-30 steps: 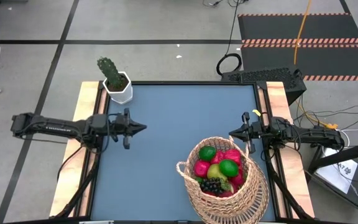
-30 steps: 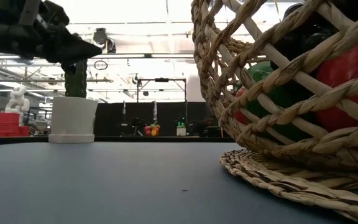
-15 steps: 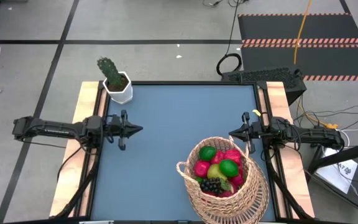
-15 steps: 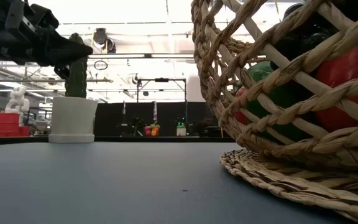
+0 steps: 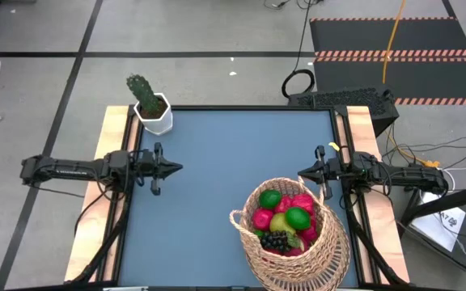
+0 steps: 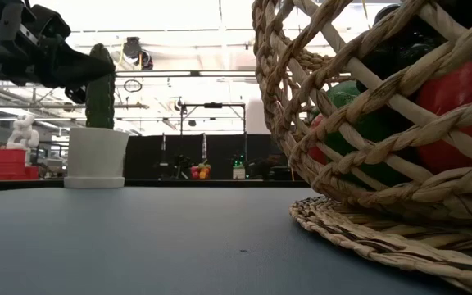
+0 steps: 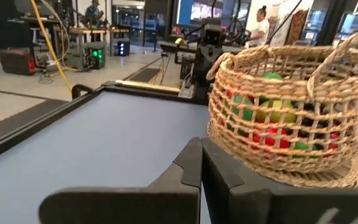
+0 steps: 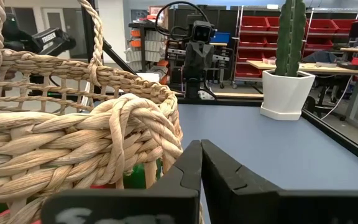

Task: Build produce basket
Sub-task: Return to Home Position

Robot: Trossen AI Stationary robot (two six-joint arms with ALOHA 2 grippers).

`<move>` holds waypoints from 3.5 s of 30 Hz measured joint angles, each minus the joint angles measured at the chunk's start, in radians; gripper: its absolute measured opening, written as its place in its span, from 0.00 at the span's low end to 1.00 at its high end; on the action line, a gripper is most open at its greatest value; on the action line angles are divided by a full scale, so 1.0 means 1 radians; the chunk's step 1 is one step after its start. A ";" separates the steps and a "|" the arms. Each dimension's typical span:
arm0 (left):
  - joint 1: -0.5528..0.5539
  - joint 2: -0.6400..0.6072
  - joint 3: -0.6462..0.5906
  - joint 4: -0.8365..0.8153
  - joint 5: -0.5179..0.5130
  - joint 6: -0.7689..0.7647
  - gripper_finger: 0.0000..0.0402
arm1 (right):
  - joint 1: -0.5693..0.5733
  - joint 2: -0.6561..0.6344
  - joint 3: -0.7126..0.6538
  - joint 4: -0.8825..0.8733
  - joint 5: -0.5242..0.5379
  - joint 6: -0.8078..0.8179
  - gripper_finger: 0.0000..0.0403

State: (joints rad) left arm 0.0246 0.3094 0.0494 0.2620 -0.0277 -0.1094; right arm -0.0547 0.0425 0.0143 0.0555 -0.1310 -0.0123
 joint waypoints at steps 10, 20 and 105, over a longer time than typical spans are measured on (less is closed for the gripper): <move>0.000 -0.063 0.000 -0.063 -0.008 0.011 0.00 | 0.000 0.000 0.000 0.000 0.000 0.000 0.00; 0.000 -0.126 0.000 -0.136 -0.018 0.039 0.00 | 0.000 0.000 0.000 0.000 0.000 0.000 0.00; -0.003 -0.307 -0.039 -0.235 0.034 0.061 0.08 | 0.000 0.000 0.000 0.000 0.000 0.000 0.00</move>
State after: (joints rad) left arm 0.0219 0.0021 0.0101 0.0273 0.0067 -0.0479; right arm -0.0546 0.0425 0.0147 0.0555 -0.1310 -0.0122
